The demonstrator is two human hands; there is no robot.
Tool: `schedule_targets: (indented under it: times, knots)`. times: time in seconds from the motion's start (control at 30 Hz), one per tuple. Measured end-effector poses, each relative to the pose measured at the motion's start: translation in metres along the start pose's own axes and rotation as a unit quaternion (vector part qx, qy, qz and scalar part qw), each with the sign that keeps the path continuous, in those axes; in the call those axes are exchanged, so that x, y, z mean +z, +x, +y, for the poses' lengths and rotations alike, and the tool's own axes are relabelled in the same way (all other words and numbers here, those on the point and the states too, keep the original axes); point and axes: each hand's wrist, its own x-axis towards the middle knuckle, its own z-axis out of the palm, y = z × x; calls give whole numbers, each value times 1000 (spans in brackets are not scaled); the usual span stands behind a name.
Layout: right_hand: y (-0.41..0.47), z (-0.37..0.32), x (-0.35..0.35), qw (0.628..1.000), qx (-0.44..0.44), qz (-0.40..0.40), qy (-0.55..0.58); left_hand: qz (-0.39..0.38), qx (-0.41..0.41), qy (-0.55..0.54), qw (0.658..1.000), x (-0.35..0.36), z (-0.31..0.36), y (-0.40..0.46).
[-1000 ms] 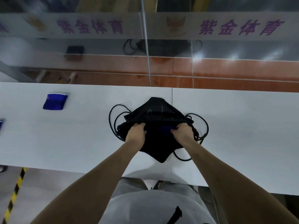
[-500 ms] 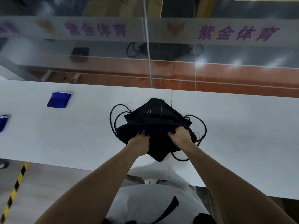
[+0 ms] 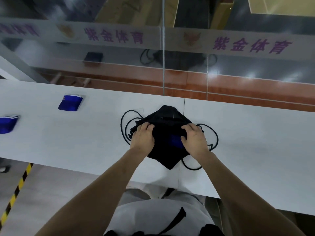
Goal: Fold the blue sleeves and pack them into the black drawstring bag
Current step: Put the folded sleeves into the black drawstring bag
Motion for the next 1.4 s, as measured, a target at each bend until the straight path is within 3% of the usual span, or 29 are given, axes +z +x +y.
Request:
schedule_targets:
  times: [0.2,0.43,0.8,1.17,1.4]
  knots:
    - [-2,-4,0,993,13,-83,-84,-103,48,84,990,-19,-22,8]
    - [-19,-58,5,998,40,-33,-41,-75,72,-9,995,-40,-44,-13]
    - [-33,-236,67,998,-60,29,16,56,-53,-78,994,-77,-185,-80]
    - [-10,-412,146,984,-176,-30,9,98,-166,-83,978,-112,-354,-133]
    - [37,-490,189,979,-192,-61,8,99,-223,-83,966,-136,-437,-116]
